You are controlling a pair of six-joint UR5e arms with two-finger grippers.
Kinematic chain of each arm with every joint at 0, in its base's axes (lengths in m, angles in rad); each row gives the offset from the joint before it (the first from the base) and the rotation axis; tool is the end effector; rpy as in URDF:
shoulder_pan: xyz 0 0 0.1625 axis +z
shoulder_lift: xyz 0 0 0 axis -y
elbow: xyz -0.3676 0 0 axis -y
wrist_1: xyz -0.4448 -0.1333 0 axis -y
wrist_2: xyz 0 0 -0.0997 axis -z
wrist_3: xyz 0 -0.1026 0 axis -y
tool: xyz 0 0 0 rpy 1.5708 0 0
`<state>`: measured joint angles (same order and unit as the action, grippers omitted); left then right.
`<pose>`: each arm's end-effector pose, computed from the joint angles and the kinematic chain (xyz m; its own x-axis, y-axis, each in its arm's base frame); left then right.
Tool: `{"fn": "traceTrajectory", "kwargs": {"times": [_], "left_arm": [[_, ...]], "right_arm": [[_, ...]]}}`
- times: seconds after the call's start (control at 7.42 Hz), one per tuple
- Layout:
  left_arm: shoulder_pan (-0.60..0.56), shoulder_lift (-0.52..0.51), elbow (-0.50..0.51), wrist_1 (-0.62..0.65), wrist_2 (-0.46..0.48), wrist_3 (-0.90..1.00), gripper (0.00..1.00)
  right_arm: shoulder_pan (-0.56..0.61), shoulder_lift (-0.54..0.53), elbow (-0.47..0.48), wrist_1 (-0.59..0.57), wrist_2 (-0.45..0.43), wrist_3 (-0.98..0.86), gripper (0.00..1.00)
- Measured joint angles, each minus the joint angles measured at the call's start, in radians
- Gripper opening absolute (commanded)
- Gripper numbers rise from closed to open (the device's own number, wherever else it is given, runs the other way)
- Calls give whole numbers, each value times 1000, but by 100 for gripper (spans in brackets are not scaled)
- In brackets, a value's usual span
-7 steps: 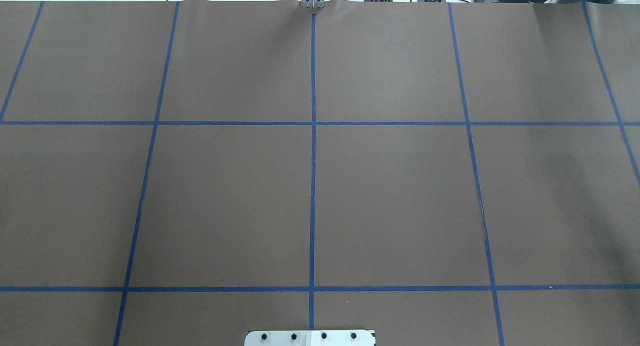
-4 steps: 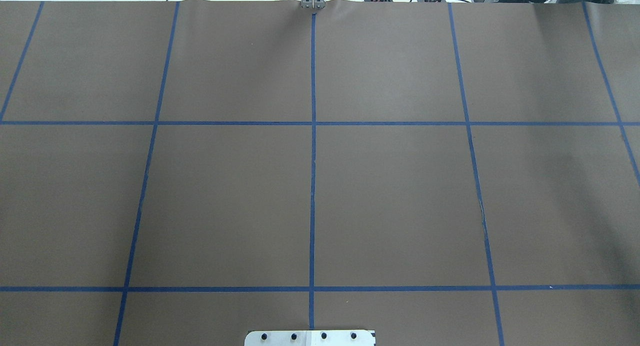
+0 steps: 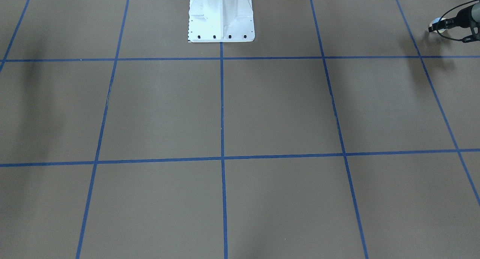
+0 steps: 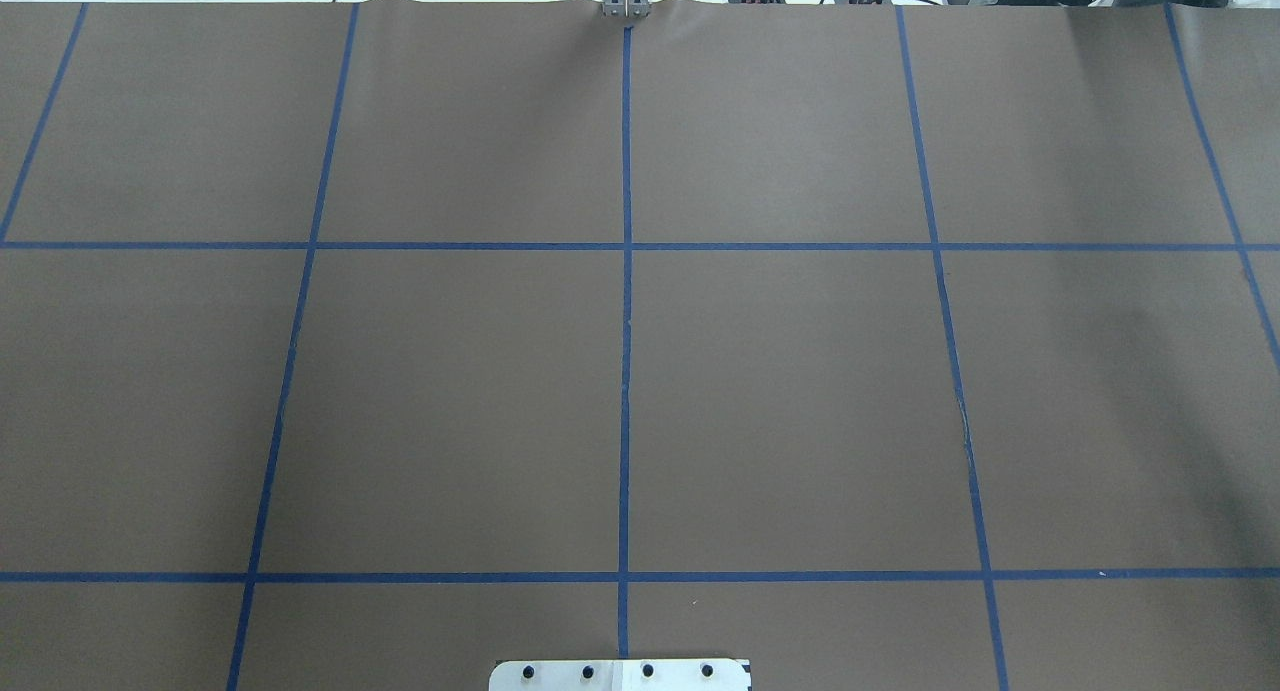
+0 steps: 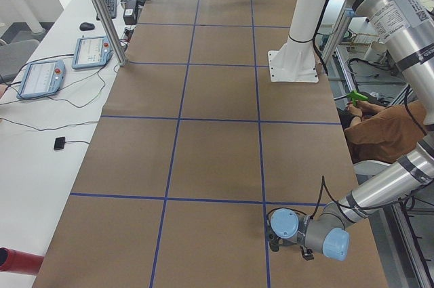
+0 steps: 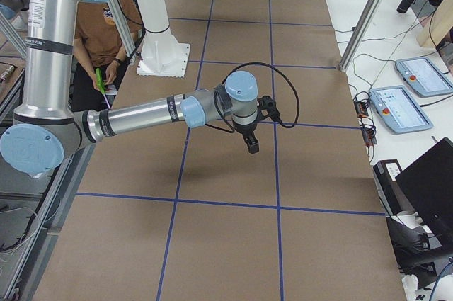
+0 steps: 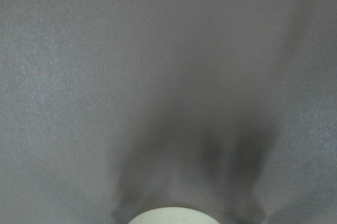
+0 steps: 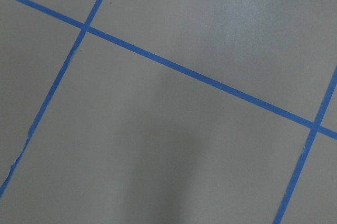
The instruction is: Place and press bell with both arms
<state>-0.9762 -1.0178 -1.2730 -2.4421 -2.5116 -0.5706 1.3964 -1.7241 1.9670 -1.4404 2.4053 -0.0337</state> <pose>0.0709 -0.1948 0.8681 0.7054 -0.1581 -0.6910 -0.2127 0.8827 -0.4191 -0.0292 -0.4960 0.4466 0.6087 -0.4133 0.6773 0.1822 0.9036 0.3877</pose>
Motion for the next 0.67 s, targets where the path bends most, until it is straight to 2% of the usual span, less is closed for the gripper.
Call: {"fn": "traceTrajectory", "kwargs": {"times": [0.4, 0.67], "left_arm": [[7, 4, 3, -5, 0, 2, 98], [8, 9, 3, -9, -1, 3, 82]], "right_arm": [[0, -9, 9, 0, 0, 0, 100], [0, -13, 13, 0, 1, 0, 100]]}}
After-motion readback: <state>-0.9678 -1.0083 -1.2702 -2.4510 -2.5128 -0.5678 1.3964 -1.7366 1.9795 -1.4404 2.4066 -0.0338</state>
